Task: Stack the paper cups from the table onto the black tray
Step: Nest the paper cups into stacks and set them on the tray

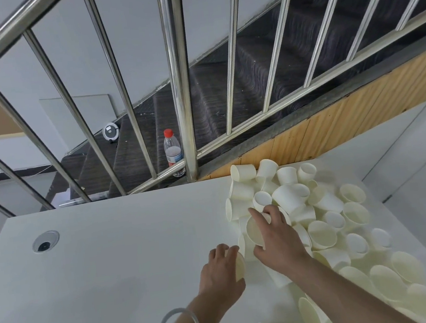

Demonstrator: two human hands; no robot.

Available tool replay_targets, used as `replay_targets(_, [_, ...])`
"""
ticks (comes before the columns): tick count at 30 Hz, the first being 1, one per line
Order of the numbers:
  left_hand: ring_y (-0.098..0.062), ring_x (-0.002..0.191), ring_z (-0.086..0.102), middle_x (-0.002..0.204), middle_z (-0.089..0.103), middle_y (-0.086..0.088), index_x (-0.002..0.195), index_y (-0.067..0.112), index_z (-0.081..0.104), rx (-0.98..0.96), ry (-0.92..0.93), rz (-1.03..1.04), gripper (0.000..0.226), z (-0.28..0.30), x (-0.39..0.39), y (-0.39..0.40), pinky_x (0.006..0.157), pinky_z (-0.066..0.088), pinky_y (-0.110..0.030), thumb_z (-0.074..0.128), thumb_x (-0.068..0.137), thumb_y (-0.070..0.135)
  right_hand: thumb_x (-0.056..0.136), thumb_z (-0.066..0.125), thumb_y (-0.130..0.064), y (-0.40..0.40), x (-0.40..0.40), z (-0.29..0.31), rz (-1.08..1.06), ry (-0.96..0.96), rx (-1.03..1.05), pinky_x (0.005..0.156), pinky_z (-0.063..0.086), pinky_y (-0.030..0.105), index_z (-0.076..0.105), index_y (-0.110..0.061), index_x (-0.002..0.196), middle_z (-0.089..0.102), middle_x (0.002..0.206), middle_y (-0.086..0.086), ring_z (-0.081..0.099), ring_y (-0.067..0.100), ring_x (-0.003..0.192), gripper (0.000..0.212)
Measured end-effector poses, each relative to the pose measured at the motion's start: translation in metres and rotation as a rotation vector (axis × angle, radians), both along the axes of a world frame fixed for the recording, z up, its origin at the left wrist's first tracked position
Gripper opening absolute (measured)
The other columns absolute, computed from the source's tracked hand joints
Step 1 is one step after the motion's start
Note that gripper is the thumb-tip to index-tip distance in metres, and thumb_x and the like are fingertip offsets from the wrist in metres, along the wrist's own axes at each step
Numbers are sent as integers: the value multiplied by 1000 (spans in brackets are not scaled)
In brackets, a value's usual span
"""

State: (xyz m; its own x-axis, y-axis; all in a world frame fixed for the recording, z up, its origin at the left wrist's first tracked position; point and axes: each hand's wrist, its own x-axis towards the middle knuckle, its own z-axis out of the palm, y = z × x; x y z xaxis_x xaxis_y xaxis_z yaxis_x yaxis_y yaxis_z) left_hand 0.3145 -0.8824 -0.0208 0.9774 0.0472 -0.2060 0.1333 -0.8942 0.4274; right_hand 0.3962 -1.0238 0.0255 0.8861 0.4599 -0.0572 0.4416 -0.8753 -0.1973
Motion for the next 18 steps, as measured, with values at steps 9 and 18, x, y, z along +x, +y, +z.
replay_targets(9, [-17,128,34,140,32,6,142,27,28,-42,-64,27,65,1,-11,5,92,48,-30,57,84,29,85,59,-27,-4,-33,10,-19,76,15,84,49,28,22,-28,150,21,143,0,36,18,131,75])
replay_targets(18, [-18,129,34,142,32,5,141,28,29,-19,-157,84,65,29,-49,14,91,49,-29,58,83,30,87,59,-22,-3,-81,22,25,67,33,88,52,29,20,-32,150,18,146,-3,30,19,135,75])
